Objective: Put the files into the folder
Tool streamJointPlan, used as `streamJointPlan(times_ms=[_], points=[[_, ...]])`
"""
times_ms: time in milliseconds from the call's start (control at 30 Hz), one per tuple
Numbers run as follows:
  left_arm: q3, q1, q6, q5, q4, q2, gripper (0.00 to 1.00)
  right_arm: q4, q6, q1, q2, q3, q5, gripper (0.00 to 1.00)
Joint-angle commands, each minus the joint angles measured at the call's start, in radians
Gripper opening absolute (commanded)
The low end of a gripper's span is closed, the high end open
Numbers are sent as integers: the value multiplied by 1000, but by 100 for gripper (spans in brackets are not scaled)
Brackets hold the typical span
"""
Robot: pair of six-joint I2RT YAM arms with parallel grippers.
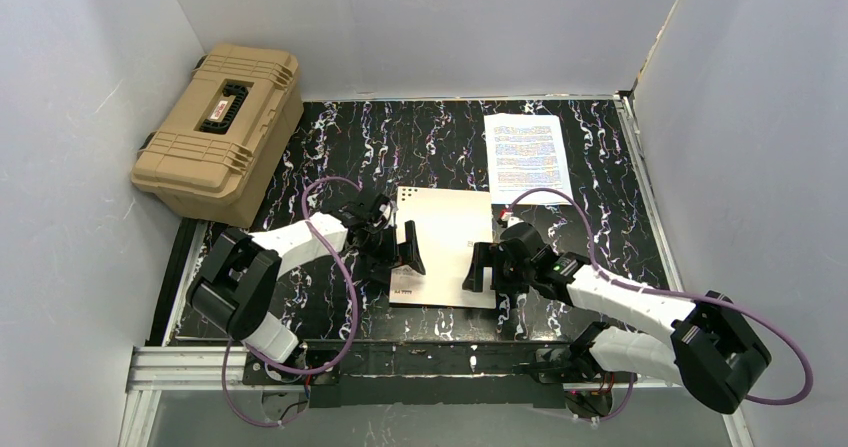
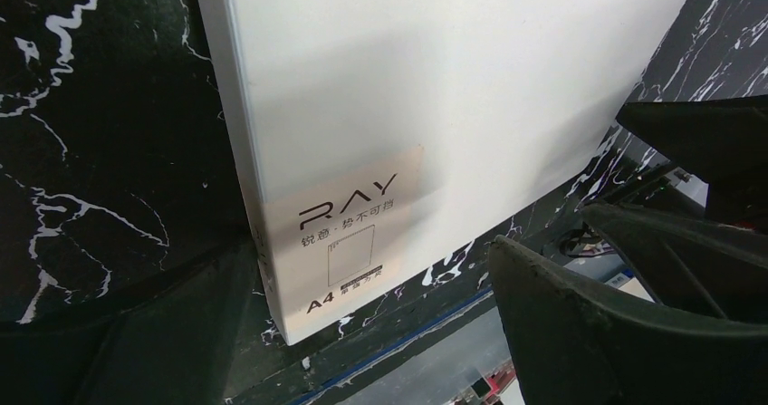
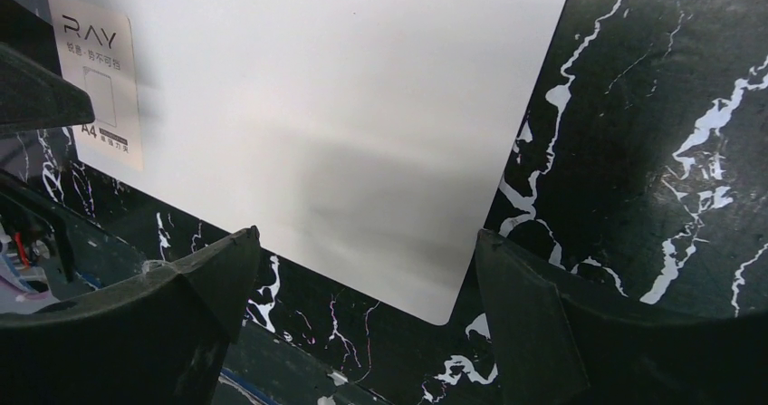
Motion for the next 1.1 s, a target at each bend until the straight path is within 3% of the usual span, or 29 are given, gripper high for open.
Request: streamJointPlan(times_ms=[0,700,1067], points=[[-51,-4,-12,54,45,-17,98,54,51,8,0,-32,-67,96],[-183,-4,-103,123,195,-114,98,173,204,7,-244,-28,-102,95],[-226,-4,-153,169,326,-210,98,391,342,7,-357,-133,-124,94]])
